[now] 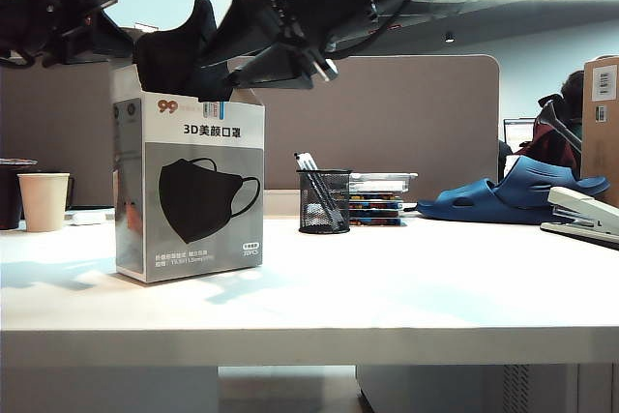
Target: Put the mask into the mask box.
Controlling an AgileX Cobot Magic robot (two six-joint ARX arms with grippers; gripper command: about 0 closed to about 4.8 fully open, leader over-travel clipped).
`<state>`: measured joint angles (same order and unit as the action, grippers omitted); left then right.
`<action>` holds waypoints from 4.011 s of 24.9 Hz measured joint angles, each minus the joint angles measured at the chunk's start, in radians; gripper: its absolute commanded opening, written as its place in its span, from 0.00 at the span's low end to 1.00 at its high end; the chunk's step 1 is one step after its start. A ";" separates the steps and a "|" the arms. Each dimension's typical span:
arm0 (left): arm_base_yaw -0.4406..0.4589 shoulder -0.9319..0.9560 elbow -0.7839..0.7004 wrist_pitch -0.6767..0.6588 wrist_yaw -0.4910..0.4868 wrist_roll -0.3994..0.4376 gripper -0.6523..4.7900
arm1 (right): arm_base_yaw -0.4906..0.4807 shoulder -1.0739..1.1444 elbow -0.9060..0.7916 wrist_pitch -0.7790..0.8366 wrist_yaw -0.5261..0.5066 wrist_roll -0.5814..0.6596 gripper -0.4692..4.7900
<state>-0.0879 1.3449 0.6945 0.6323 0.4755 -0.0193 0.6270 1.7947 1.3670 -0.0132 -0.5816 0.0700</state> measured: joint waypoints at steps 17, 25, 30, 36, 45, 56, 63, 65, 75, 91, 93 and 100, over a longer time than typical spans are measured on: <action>0.000 0.000 0.000 0.000 0.214 0.000 0.21 | 0.010 0.097 0.026 0.158 0.036 0.008 0.36; 0.000 0.000 0.000 0.000 0.159 0.003 0.22 | 0.000 0.073 0.072 0.052 0.056 0.014 0.36; 0.000 0.000 0.000 0.000 0.068 0.003 0.23 | 0.000 0.045 0.072 -0.063 0.031 0.006 0.36; 0.000 0.000 0.000 0.000 0.061 0.003 0.23 | -0.019 0.024 0.074 -0.073 0.069 -0.039 0.36; 0.001 0.000 0.000 0.000 -0.032 0.028 0.51 | -0.077 -0.088 0.074 -0.088 0.069 -0.047 0.36; 0.002 0.000 0.000 0.000 0.063 0.026 1.00 | -0.193 -0.235 0.074 -0.179 0.143 -0.106 0.36; 0.002 -0.054 0.003 0.005 0.192 0.026 1.00 | -0.284 -0.295 0.074 -0.197 0.162 -0.121 0.29; 0.002 -0.090 0.006 0.019 0.180 0.026 1.00 | -0.311 -0.307 0.074 -0.205 0.162 -0.120 0.15; 0.071 -0.392 0.013 0.023 -0.150 0.030 0.23 | -0.456 -0.417 0.072 -0.352 0.342 -0.127 0.07; 0.151 -0.874 0.010 -0.663 -0.338 0.098 0.11 | -0.715 -0.929 -0.247 -0.446 0.403 -0.115 0.07; 0.151 -0.912 0.010 -0.718 -0.338 0.097 0.11 | -0.715 -1.001 -0.331 -0.439 0.402 -0.090 0.07; 0.145 -1.171 -0.125 -0.831 -0.319 0.063 0.11 | -0.714 -1.314 -0.586 -0.430 0.402 -0.047 0.07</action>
<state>0.0566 0.1741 0.5697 -0.1986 0.1566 0.0441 -0.0868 0.4809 0.7807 -0.4431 -0.1791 0.0227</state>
